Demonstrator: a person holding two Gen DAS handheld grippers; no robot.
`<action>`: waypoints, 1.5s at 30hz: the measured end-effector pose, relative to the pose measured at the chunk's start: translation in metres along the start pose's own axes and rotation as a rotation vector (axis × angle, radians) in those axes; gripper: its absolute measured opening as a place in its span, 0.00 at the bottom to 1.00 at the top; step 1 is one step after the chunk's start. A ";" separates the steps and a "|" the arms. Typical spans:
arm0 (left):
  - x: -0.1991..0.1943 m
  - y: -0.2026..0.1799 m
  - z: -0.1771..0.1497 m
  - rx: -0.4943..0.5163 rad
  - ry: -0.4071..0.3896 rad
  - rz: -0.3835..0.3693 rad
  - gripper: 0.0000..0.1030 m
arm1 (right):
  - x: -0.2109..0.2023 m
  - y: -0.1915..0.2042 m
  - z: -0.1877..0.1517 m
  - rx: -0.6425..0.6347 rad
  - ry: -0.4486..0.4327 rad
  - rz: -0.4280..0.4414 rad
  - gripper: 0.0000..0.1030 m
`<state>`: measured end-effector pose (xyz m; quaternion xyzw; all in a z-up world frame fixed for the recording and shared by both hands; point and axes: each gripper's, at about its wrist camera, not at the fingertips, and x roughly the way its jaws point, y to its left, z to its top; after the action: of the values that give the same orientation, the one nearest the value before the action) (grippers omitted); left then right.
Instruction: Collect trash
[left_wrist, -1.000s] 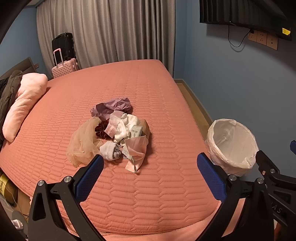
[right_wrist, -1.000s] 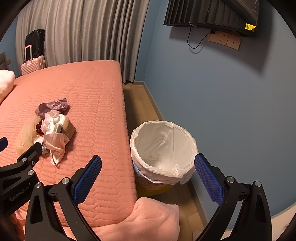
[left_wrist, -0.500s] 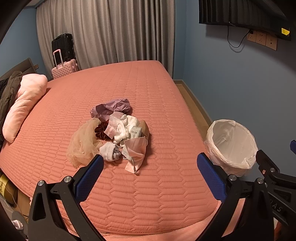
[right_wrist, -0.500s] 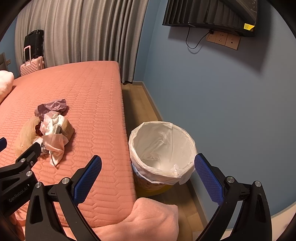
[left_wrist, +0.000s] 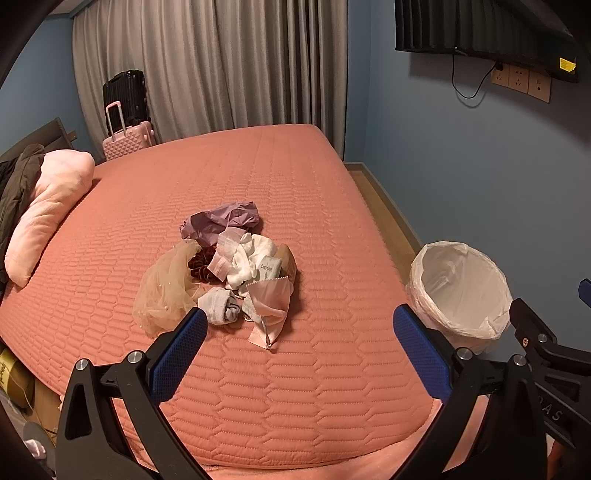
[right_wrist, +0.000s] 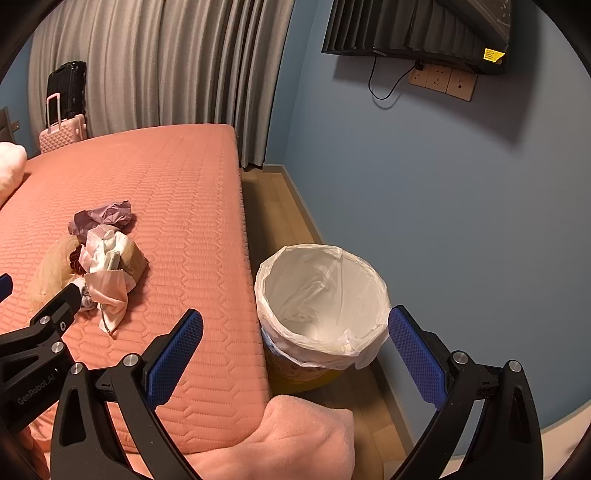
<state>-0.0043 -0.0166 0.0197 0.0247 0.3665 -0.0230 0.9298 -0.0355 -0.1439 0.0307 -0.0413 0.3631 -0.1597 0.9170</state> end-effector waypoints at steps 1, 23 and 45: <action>-0.001 0.002 -0.001 0.000 -0.003 -0.003 0.93 | -0.001 0.000 0.000 0.000 -0.001 0.000 0.94; -0.005 0.000 -0.002 0.001 -0.026 -0.015 0.93 | -0.005 -0.008 0.005 0.017 -0.016 -0.012 0.94; -0.007 -0.003 0.000 0.004 -0.034 -0.019 0.93 | -0.010 -0.011 0.005 0.027 -0.027 -0.016 0.94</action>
<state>-0.0099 -0.0197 0.0242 0.0228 0.3507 -0.0331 0.9356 -0.0415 -0.1514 0.0428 -0.0340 0.3479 -0.1716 0.9211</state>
